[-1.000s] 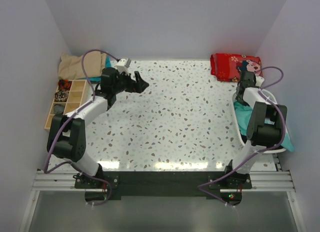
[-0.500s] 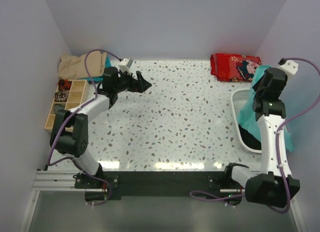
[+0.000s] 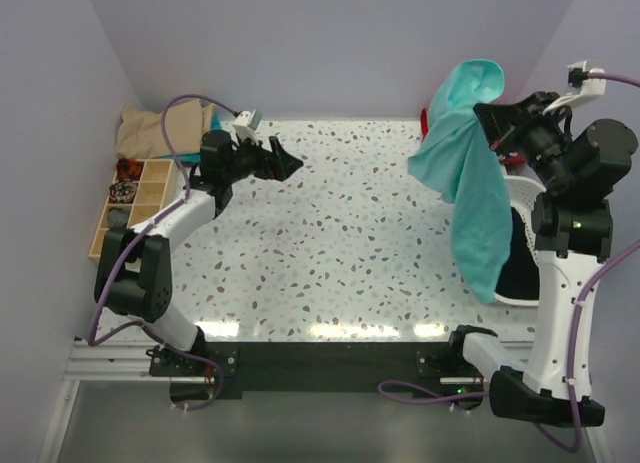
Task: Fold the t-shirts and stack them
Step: Move the tshirt to the center of the board
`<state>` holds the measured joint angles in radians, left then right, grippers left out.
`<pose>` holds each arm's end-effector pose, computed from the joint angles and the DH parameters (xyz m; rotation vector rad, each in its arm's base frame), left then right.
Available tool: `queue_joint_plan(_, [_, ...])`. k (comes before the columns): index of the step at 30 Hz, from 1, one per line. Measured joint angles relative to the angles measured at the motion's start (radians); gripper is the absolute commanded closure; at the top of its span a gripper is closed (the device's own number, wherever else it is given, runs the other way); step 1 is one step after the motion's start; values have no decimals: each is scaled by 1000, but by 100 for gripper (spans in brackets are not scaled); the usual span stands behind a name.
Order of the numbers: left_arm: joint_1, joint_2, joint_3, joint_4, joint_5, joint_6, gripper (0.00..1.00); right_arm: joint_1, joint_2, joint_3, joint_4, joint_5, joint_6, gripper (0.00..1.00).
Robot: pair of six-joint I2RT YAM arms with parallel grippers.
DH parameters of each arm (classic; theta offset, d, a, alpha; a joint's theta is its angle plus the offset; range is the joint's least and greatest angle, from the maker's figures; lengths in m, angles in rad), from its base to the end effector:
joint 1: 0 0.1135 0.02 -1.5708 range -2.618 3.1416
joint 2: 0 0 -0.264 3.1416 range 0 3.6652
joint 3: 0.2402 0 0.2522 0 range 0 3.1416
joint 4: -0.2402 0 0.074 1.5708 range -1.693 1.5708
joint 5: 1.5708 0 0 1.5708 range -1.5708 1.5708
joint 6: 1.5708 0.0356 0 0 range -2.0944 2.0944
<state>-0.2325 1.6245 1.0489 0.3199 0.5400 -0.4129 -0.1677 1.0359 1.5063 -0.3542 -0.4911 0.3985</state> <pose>0.3592 -0.1039 0.2677 0.2273 1.8796 -0.9394 0.1815 -0.0137 0.5174 0.0129 1.4917 0.5432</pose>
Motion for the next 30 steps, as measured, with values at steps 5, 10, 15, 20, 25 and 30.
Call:
queue_joint_plan(5, [0, -98, -26, 1, -37, -14, 0, 120, 62, 87, 74, -207, 74, 100])
queue_joint_plan(10, [0, -221, -74, -14, -144, -14, 0, 367, 163, 103, 93, -306, 80, 100])
queue_joint_plan(15, [0, -369, -123, -55, -297, -2, 0, 549, 301, 117, 99, -323, 80, 100])
queue_joint_plan(20, [0, -485, -137, -88, -415, 24, 0, 668, 417, 143, 96, -291, 53, 100])
queue_joint_plan(25, [0, -516, -137, -130, -482, 60, 0, 682, 463, 163, 56, -142, -18, 100])
queue_joint_plan(30, [0, -502, -137, -165, -510, 83, 0, 678, 513, 205, -27, 100, -103, 100])
